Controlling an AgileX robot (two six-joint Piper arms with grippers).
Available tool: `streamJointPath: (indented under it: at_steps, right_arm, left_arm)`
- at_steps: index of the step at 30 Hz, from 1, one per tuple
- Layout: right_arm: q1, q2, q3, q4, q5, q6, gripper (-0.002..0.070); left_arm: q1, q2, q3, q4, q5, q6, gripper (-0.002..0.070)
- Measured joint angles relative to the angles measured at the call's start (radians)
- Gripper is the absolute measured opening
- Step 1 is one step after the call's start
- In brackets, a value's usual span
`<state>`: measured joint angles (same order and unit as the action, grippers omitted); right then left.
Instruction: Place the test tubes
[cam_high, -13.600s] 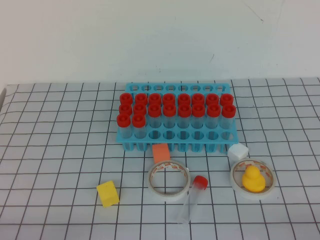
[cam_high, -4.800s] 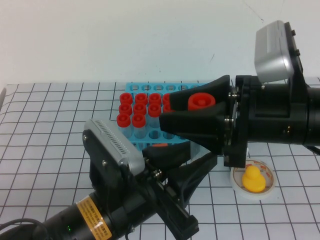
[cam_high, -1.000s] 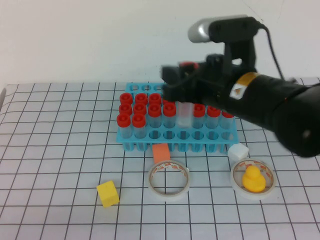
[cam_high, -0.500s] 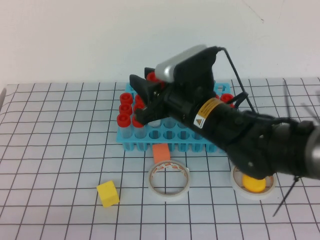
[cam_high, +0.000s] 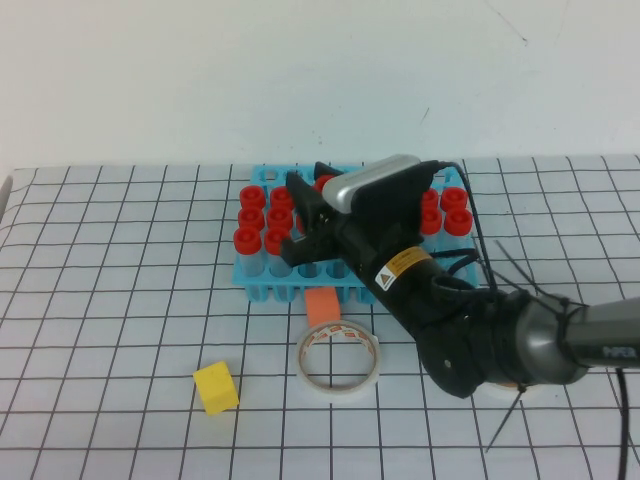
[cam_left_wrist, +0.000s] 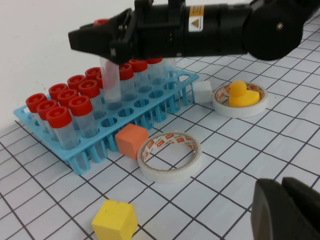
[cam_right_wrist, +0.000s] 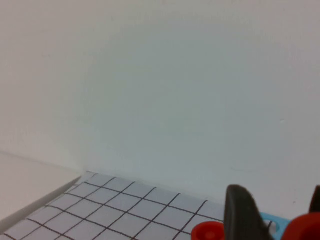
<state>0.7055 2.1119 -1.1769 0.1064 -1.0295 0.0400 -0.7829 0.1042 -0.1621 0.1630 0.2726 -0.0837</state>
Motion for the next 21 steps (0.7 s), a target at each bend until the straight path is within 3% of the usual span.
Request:
streamJointPath:
  at_steps: [21]
  right_arm:
    - [0.0,0.097,-0.078,-0.043,0.036,-0.066,0.0263]
  left_arm:
    - [0.0,0.0,0.0,0.0,0.004,0.0,-0.0001]
